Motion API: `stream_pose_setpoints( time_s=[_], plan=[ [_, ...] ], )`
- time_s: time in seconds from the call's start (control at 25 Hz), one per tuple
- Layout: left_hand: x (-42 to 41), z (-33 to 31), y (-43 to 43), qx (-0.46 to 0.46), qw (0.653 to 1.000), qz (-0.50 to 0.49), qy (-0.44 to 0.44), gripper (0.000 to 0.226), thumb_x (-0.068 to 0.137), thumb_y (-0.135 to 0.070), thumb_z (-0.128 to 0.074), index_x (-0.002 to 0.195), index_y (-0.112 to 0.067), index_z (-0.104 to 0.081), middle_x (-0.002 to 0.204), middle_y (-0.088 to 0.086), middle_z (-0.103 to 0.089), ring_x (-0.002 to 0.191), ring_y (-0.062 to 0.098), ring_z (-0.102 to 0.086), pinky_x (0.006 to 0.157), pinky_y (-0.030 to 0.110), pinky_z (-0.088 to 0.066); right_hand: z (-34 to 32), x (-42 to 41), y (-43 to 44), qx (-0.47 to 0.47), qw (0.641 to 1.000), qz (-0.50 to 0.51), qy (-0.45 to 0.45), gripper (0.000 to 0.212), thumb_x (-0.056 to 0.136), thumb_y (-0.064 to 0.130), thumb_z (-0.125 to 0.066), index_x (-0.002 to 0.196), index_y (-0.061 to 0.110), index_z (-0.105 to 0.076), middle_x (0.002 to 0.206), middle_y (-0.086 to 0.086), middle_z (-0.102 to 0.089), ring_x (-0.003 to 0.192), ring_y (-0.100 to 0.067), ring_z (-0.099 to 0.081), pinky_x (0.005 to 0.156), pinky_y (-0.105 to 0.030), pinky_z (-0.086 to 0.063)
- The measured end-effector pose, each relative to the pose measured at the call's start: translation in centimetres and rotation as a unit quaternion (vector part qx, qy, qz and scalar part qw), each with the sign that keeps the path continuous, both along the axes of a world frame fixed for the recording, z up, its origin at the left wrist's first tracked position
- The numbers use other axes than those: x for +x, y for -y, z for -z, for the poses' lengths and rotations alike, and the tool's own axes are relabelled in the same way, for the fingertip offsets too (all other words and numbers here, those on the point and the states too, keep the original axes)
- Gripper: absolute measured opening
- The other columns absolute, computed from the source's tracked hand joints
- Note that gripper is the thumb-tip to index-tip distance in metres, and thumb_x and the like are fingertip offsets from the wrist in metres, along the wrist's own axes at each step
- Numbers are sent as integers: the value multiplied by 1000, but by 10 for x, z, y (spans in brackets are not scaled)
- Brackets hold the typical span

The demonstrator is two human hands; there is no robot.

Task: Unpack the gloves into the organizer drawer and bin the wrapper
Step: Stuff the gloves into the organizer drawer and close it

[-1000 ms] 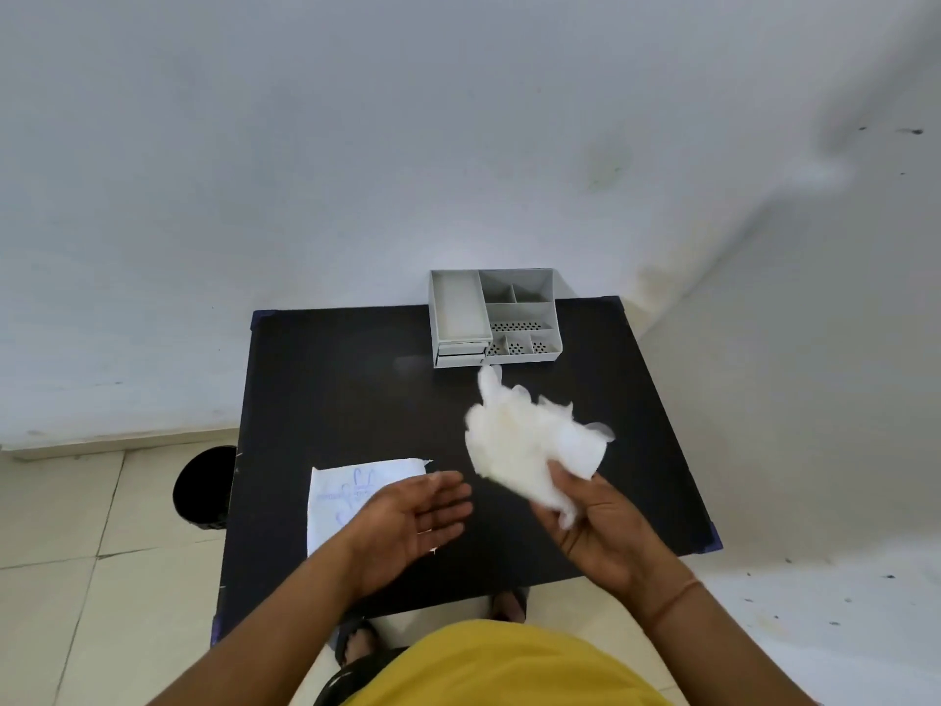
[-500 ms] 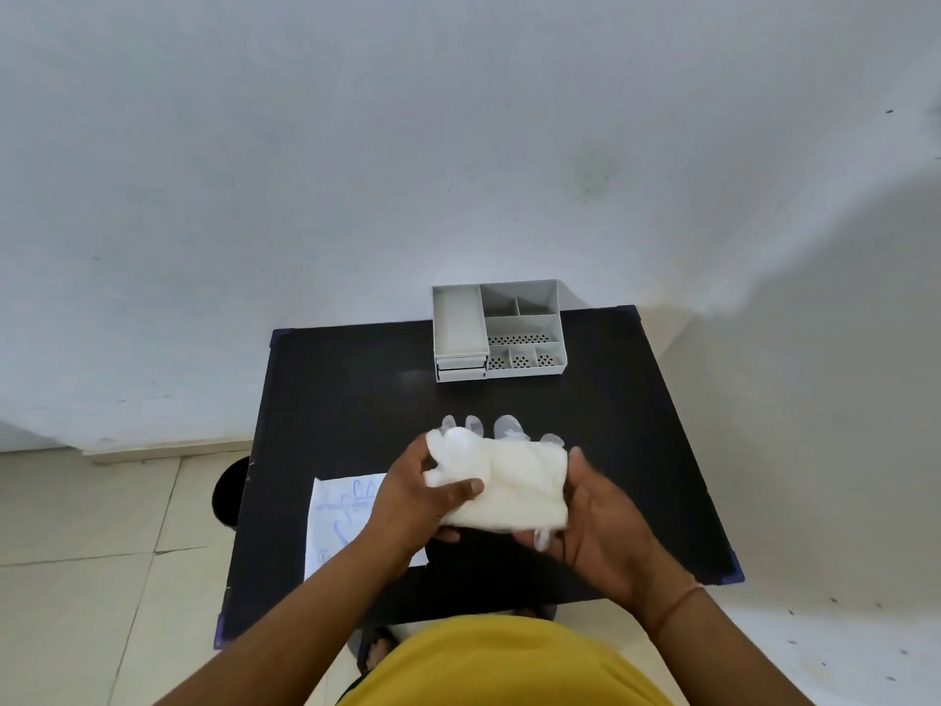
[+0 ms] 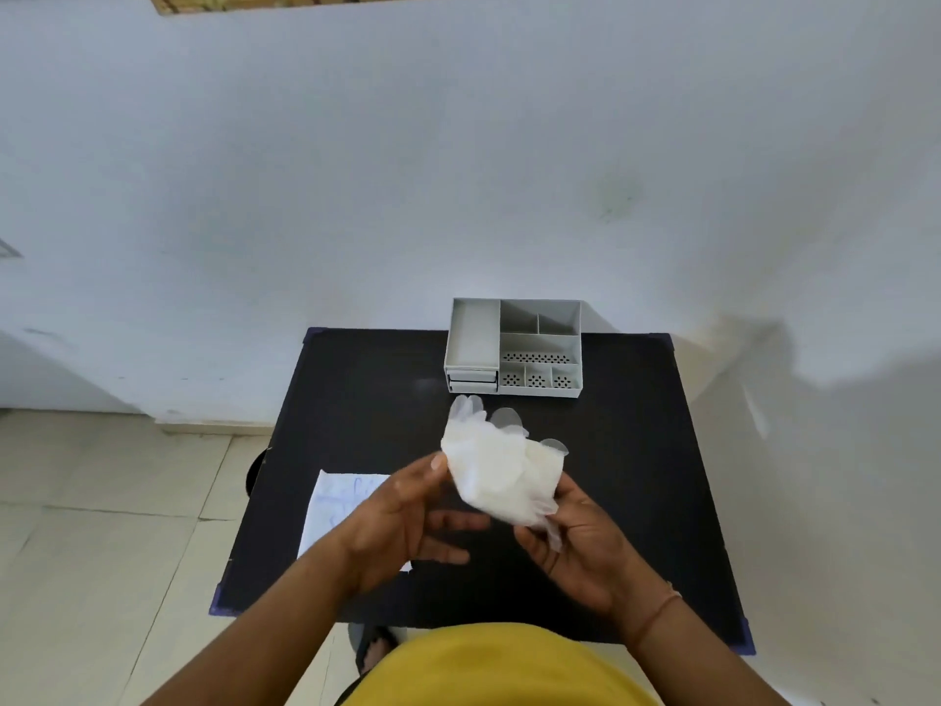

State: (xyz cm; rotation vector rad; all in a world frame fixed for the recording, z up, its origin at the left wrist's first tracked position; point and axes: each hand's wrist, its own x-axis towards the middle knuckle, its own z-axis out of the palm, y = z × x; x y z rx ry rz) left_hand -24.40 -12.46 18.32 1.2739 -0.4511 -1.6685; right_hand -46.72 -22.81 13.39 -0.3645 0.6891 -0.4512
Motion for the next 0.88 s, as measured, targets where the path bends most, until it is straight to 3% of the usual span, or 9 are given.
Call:
stream_pose_setpoints(
  time_s=[0.08, 0.2, 0.28, 0.44, 0.56, 0.64, 0.76, 0.84, 0.88],
  plan=[
    [-15, 3, 2, 20, 1000, -8, -12, 57, 88, -48, -84, 139, -25, -70, 129, 15, -79, 117, 39, -77, 75, 46, -68, 0, 3, 1, -45, 998, -20, -31, 48, 100, -6, -54, 138, 20, -68, 133, -17, -74, 115, -40, -74, 93, -53, -61],
    [-26, 7, 6, 36, 994, -95, 31, 57, 90, -17, -85, 143, -18, -63, 124, 16, -80, 106, 40, -81, 62, 40, -68, -9, 2, 7, -91, 993, -51, -63, 46, 101, -6, -53, 130, 24, -73, 124, -15, -78, 103, -36, -78, 79, -49, -67],
    [-27, 7, 3, 13, 990, -121, 78, 61, 92, -5, -81, 144, -28, -60, 129, 13, -76, 104, 36, -81, 59, 39, -67, -20, -1, 16, -135, 985, -80, -72, 46, 100, -1, -60, 133, 30, -70, 124, -11, -78, 97, -34, -78, 73, -46, -66],
    [-21, -1, -6, -58, 985, -103, 128, 81, 83, -14, -88, 149, -46, -55, 137, -2, -68, 123, 32, -71, 81, 49, -68, -41, -4, 34, -233, 956, -135, -115, 45, 103, 1, -61, 131, 33, -74, 136, -6, -66, 110, -39, -74, 69, -41, -66],
    [-11, -7, -7, -84, 988, -104, 79, 60, 89, -25, -86, 145, -33, -67, 142, -1, -69, 128, 31, -69, 97, 55, -65, -48, -2, 42, -283, 931, -177, -151, 33, 105, 3, -57, 115, 21, -83, 140, -7, -62, 110, -37, -74, 70, -37, -65],
    [-6, -9, -6, -72, 986, -105, 105, 44, 86, -25, -86, 130, -19, -80, 136, 4, -76, 127, 34, -70, 98, 54, -65, -53, -2, 45, -282, 932, -184, -132, 27, 106, 12, -58, 115, 17, -83, 136, -8, -67, 109, -37, -75, 70, -37, -64],
    [-4, -10, -3, -62, 976, -102, 182, 36, 80, -22, -86, 115, -15, -86, 129, 5, -79, 123, 31, -73, 94, 51, -67, -66, 2, 49, -297, 930, -184, -117, 31, 101, 33, -61, 120, 19, -81, 126, -6, -74, 103, -32, -77, 71, -39, -64],
    [-4, -11, -1, -68, 974, -104, 190, 36, 78, -23, -87, 113, -16, -87, 128, 3, -80, 121, 30, -74, 93, 48, -67, -67, 6, 52, -327, 921, -165, -134, 35, 99, 21, -69, 131, 33, -74, 129, -6, -73, 105, -29, -78, 72, -42, -65],
    [-4, -11, 0, -69, 973, -105, 192, 36, 77, -23, -88, 112, -16, -88, 128, 3, -80, 121, 29, -74, 93, 46, -67, -64, 7, 55, -327, 922, -162, -132, 51, 95, 16, -75, 138, 42, -67, 129, -4, -73, 107, -29, -77, 73, -45, -65]
  ],
)
